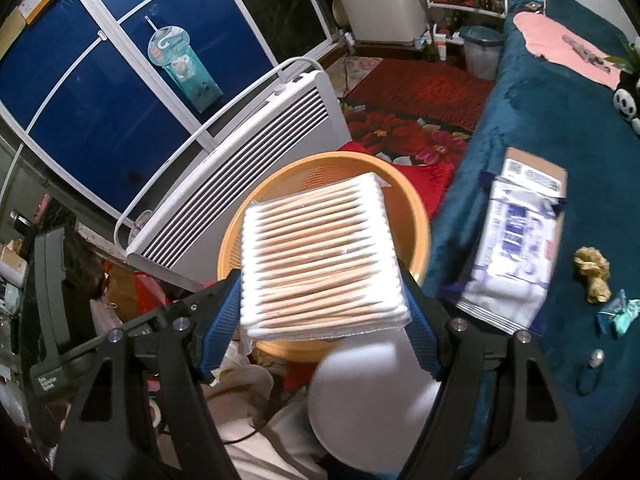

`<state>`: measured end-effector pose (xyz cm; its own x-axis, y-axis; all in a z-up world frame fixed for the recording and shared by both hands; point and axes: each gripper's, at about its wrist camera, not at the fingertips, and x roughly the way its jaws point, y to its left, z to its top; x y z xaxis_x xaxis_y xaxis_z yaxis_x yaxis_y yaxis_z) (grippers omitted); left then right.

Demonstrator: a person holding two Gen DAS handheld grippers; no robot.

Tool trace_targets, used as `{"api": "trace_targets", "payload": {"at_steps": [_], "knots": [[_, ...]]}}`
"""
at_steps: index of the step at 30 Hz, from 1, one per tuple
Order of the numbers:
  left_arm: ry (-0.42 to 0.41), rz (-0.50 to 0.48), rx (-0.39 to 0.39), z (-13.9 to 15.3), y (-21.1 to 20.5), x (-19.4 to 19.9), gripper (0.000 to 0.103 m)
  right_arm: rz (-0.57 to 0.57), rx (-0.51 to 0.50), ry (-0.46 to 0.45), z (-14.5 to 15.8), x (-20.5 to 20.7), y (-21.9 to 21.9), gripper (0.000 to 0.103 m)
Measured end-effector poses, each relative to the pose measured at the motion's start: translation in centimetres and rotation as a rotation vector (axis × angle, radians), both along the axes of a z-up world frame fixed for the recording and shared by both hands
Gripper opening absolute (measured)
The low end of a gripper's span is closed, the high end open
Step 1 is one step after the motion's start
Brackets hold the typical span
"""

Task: Organize soft objects
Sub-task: 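Open both tools to drop the sponge and swab pack into the basket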

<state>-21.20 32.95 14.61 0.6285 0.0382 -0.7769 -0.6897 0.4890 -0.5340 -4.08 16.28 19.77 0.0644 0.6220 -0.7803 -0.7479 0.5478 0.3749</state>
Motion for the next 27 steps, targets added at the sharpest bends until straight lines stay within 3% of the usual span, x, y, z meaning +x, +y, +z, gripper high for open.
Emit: {"api": "trace_targets", "payload": {"at_steps": [5,7,9,11,16,20,27], "knots": [[0.004,0.008,0.003,-0.6,1.6,0.3,0.057,0.0,0.005,0.009,-0.4,0.2,1.6,0.076],[0.004,0.004,0.006,-0.9,2.1,0.5,0.063,0.003,0.013,0.016,-0.5,0.4,2.1,0.076],[0.024,0.018,0.009,-1.1,2.4,0.4,0.087,0.001,0.011,0.032,-0.6,0.5,2.4,0.076],[0.036,0.036,0.027,-1.0,2.4,0.1,0.098,-0.001,0.013,0.028,-0.4,0.5,2.5,0.076],[0.094,0.067,0.043,-1.4,2.3,-0.5,0.101,0.004,-0.002,0.022,-0.4,0.1,2.2,0.077],[0.134,0.079,0.081,-1.1,1.7,-1.0,0.102,0.02,-0.026,0.019,-0.5,-0.4,2.2,0.094],[0.189,0.088,0.152,-0.3,0.8,-1.4,0.102,0.067,-0.103,-0.061,-0.4,-1.6,2.2,0.103]]}}
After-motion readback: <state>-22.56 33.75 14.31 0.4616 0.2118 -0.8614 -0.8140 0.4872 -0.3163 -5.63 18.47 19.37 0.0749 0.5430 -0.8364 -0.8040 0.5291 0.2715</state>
